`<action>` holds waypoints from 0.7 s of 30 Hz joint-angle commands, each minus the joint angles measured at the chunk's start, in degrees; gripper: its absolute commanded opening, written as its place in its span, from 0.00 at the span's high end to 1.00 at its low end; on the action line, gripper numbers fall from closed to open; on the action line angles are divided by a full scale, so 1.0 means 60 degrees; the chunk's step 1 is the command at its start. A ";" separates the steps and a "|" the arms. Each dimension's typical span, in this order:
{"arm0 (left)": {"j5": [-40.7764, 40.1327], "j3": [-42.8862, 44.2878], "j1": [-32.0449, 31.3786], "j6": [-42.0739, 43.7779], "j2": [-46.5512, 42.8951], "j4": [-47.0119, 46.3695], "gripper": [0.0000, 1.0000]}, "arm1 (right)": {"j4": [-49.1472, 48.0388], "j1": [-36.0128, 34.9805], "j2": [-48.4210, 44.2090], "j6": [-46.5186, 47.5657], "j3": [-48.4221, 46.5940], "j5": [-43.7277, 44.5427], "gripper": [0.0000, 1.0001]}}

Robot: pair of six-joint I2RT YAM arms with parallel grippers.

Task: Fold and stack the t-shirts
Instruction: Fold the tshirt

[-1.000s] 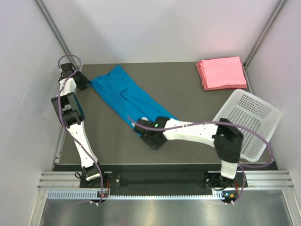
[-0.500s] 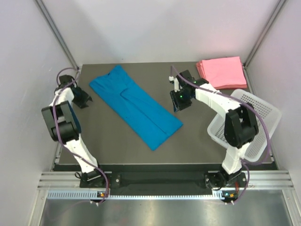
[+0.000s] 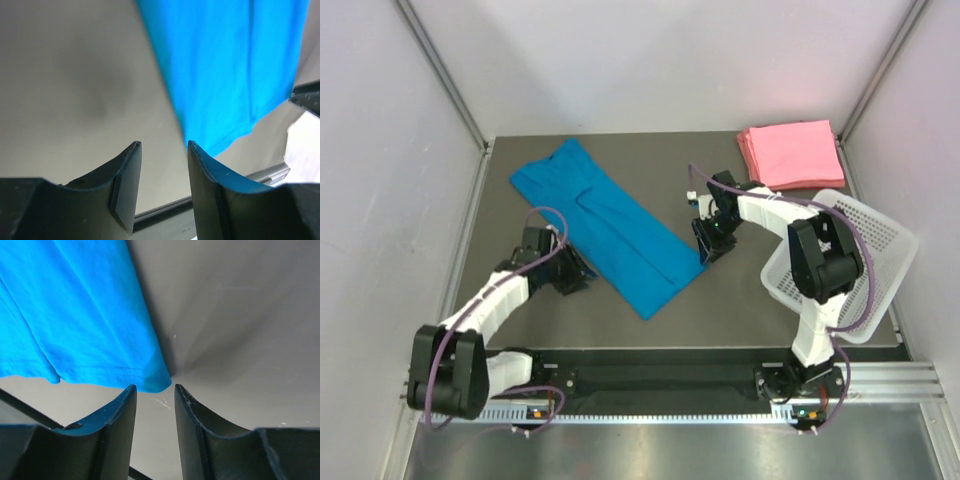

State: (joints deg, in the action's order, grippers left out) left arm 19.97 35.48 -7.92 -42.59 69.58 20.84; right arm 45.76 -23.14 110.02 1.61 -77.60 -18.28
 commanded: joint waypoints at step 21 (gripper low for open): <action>-0.2771 0.2094 -0.0357 -0.0888 0.1041 -0.0589 0.46 | -0.0375 0.0296 -0.0655 -0.0194 -0.0249 0.0277 0.59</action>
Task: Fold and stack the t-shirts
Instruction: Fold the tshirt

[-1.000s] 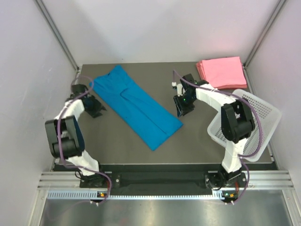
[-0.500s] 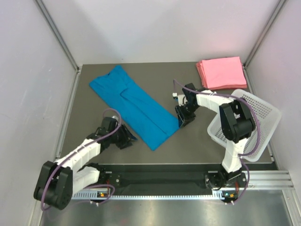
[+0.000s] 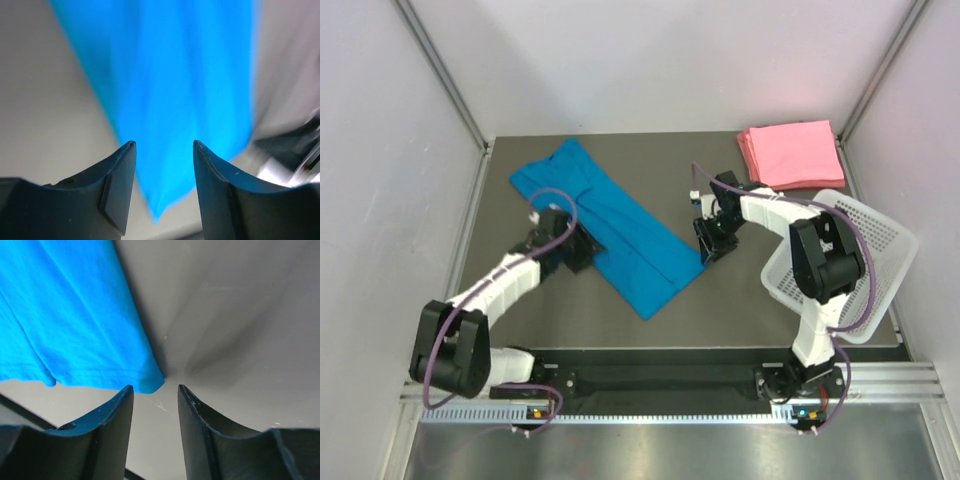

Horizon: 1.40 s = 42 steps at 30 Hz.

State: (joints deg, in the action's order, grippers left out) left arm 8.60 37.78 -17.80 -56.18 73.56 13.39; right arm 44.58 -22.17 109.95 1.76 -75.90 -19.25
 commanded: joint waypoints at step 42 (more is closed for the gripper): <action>-0.0438 1.2117 0.2806 0.3329 1.0621 0.1211 0.52 | -0.1892 0.0019 -0.0380 -0.0718 0.1354 -0.0542 0.66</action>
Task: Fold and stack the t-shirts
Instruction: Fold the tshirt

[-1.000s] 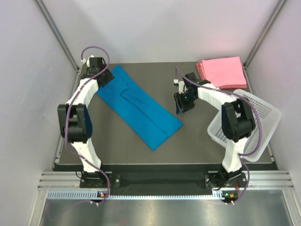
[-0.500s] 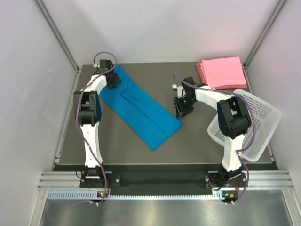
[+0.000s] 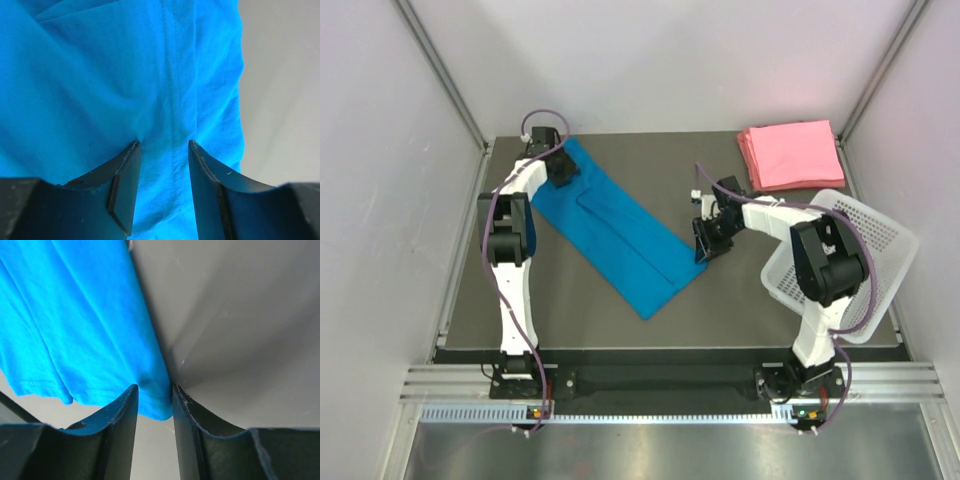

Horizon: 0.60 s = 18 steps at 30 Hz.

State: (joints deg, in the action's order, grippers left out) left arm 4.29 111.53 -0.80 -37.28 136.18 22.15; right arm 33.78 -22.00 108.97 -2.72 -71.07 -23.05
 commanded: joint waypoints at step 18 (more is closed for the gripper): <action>0.1847 -0.0570 -0.0570 0.0192 0.0257 -0.1523 0.51 | -0.2245 -0.0010 -0.3407 -0.2415 0.4573 0.0340 1.00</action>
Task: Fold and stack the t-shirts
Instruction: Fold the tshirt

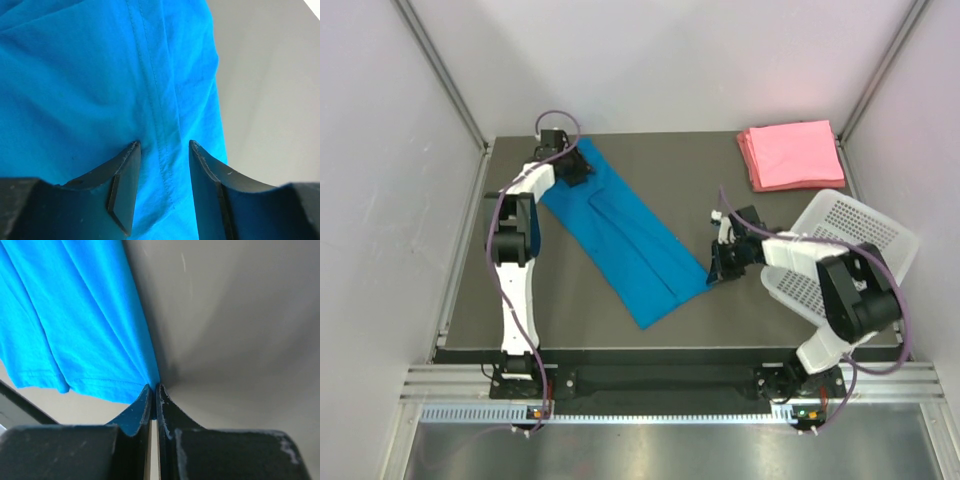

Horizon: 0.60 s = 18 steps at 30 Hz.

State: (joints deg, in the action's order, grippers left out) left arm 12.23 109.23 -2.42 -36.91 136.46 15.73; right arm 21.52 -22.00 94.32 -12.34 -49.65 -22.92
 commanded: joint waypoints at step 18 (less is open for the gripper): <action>0.1476 0.0647 -0.1912 0.0380 0.1439 -0.1946 0.50 | -0.1959 -0.2950 -0.4045 -0.4987 0.3353 0.2192 0.98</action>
State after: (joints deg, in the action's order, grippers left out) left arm 18.26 112.36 -12.95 -34.39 141.51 5.54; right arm 14.06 -35.09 72.62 -34.96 -29.74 -14.09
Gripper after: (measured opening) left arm 0.499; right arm 0.021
